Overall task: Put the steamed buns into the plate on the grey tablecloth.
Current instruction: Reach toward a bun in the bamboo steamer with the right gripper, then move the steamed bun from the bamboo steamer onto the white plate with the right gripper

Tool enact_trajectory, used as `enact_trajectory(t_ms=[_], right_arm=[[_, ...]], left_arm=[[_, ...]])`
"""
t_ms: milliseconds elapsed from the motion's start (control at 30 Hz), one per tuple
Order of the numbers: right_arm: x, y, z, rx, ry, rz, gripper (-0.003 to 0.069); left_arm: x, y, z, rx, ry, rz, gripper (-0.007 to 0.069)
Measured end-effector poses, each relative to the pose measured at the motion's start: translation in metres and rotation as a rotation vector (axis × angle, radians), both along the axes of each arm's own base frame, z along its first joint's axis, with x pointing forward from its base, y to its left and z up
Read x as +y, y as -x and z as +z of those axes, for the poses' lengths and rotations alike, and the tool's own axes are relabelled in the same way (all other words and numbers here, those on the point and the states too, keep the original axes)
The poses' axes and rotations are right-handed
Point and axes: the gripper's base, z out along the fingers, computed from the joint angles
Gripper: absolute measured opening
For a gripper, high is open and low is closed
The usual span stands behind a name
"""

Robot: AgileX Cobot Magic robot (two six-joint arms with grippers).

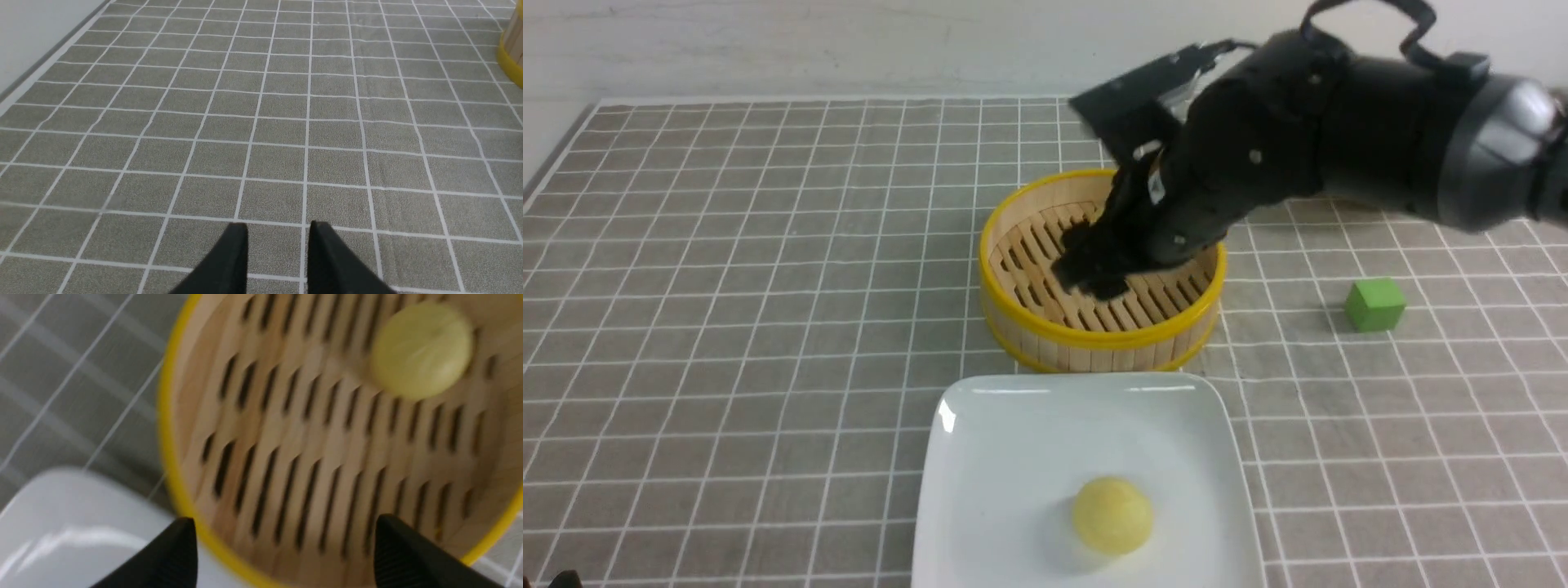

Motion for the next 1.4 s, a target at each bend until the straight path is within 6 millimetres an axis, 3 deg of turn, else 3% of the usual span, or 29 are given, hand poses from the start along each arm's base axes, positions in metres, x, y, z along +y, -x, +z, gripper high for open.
enact_trajectory(t_ms=[33,100,167,333,467,600,667,700,733,767,800,833,867,900,967,1000,1033,1067,1167,1200,1300,1400], right_arm=[[-0.001,-0.002,0.0,0.0,-0.004,-0.009,0.0554],[-0.006,-0.026,-0.002,-0.016,-0.041,-0.075,0.0538],[-0.006,-0.055,-0.017,-0.014,-0.057,-0.116,0.0512],[-0.003,-0.097,-0.053,-0.008,-0.06,-0.158,0.0474],[-0.009,-0.116,-0.077,0.004,-0.046,-0.184,0.0455],[-0.015,-0.121,-0.085,0.013,-0.041,-0.199,0.0419],[-0.016,-0.122,-0.085,0.013,-0.041,-0.202,0.0369],[-0.017,-0.122,-0.083,0.009,-0.045,-0.203,0.0271],[-0.017,-0.122,-0.082,0.01,-0.045,-0.204,0.0258],[-0.017,-0.121,-0.077,0.011,-0.045,-0.206,0.0144],[-0.018,-0.12,-0.075,0.014,-0.043,-0.207,0.0129],[-0.02,-0.116,-0.065,0.028,-0.04,-0.212,0.0041],[-0.022,-0.109,-0.051,0.044,-0.032,-0.216,0.0019],[-0.023,-0.107,-0.045,0.041,-0.033,-0.216,0.0016],[-0.03,-0.083,-0.003,0.082,-0.001,-0.202,0.0016],[-0.031,-0.079,0.006,0.077,-0.003,-0.196,0.0016],[-0.036,-0.055,0.037,0.117,0.027,-0.171,0.0016],[-0.039,-0.04,0.056,0.134,0.031,-0.154,0.0016],[-0.046,-0.008,0.093,0.148,-0.021,-0.117,0.0016],[-0.048,0.003,0.098,0.174,-0.055,-0.104,0.0016],[-0.045,0.017,0.086,0.266,-0.082,-0.078,0.0016],[-0.029,0.04,0.031,0.474,-0.027,-0.002,0.0021]], left_arm=[[0.0,0.0,0.0,0.0,0.0,0.0,0.0241],[0.0,0.0,0.0,0.0,0.0,0.0,0.0241],[0.0,0.0,0.0,0.0,0.0,0.0,0.0241],[0.0,0.0,0.0,0.0,0.0,0.0,0.0241],[0.0,0.0,0.0,0.0,0.0,0.0,0.0241],[0.0,0.0,0.0,0.0,0.0,0.0,0.0241],[0.0,0.0,0.0,0.0,0.0,0.0,0.0241],[0.0,0.0,0.0,0.0,0.0,0.0,0.0241],[0.0,0.0,0.0,0.0,0.0,0.0,0.0241],[0.0,0.0,0.0,0.0,0.0,0.0,0.0241],[0.0,0.0,0.0,0.0,0.0,0.0,0.0241],[0.0,0.0,0.0,0.0,0.0,0.0,0.0241],[0.0,0.0,0.0,0.0,0.0,0.0,0.0241],[0.0,0.0,0.0,0.0,0.0,0.0,0.0241],[0.0,0.0,0.0,0.0,0.0,0.0,0.0241],[0.0,0.0,0.0,0.0,0.0,0.0,0.0241],[0.0,0.0,0.0,0.0,0.0,0.0,0.0241],[0.0,0.0,0.0,0.0,0.0,0.0,0.0241],[0.0,0.0,0.0,0.0,0.0,0.0,0.0241],[0.0,0.0,0.0,0.0,0.0,0.0,0.0241],[0.0,0.0,0.0,0.0,0.0,0.0,0.0241],[0.0,0.0,0.0,0.0,0.0,0.0,0.0241]])
